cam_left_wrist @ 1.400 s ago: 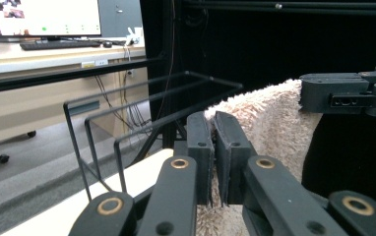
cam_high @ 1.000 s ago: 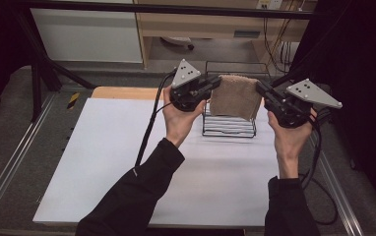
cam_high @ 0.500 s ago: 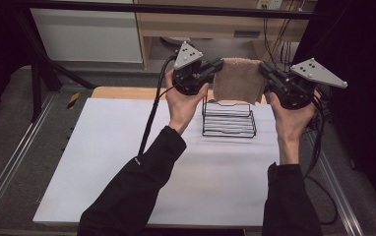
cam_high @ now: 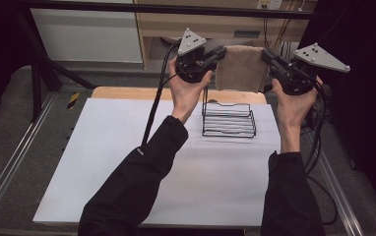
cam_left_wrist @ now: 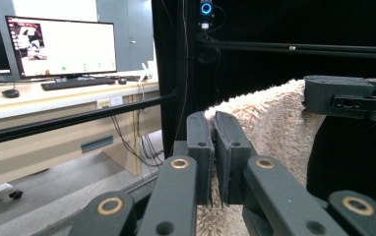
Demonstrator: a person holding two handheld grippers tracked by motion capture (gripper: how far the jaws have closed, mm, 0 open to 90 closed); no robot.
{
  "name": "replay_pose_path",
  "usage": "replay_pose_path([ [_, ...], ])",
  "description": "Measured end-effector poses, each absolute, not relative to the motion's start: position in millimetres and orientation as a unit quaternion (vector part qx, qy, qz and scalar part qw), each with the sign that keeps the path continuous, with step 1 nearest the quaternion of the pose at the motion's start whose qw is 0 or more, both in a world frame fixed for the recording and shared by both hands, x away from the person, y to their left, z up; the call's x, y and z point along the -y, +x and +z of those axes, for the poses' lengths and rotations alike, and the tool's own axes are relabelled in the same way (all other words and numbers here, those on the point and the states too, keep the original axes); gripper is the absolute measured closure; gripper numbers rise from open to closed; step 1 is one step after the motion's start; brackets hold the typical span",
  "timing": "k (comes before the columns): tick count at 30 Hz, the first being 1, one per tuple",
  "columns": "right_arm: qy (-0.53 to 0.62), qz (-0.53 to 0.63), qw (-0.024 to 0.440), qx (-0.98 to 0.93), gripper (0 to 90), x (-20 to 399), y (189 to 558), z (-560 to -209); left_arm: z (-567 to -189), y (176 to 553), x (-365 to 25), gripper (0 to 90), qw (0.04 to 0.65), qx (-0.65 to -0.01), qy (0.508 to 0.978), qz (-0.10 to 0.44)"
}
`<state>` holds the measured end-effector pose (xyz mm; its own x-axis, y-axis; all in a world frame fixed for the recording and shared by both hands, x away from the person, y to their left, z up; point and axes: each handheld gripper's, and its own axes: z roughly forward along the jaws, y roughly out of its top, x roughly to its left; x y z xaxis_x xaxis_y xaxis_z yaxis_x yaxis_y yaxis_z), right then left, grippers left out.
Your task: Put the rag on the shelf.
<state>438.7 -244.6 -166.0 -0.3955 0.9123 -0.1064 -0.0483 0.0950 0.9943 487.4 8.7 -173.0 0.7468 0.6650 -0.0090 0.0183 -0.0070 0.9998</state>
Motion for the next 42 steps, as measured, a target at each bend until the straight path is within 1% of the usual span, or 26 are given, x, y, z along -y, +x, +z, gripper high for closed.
replay_pose_path([
  [5,0.348,0.567,0.427,-0.612,86.5,244,446,-164,-171,495,-9,85.7,0.659,-0.267,0.661,0.241],
  [9,0.350,0.569,0.427,-0.609,86.5,244,455,-160,-167,501,-6,85.7,0.653,-0.264,0.663,0.254],
  [13,0.349,0.571,0.427,-0.608,86.4,245,463,-157,-165,507,-6,85.7,0.654,-0.267,0.661,0.255],
  [21,0.353,0.561,0.426,-0.617,86.4,243,482,-159,-170,524,-5,85.7,0.645,-0.275,0.663,0.262],
  [25,0.355,0.557,0.424,-0.619,86.4,244,488,-162,-174,532,-5,85.7,0.645,-0.273,0.666,0.256],
  [29,0.355,0.556,0.422,-0.621,86.4,244,494,-166,-176,537,-4,85.7,0.635,-0.276,0.670,0.267],
  [33,0.357,0.551,0.419,-0.627,86.4,245,498,-172,-181,540,-3,85.7,0.631,-0.275,0.675,0.266],
  [42,0.362,0.542,0.407,-0.639,86.4,253,496,-190,-199,536,2,85.7,0.624,-0.265,0.692,0.249],
])
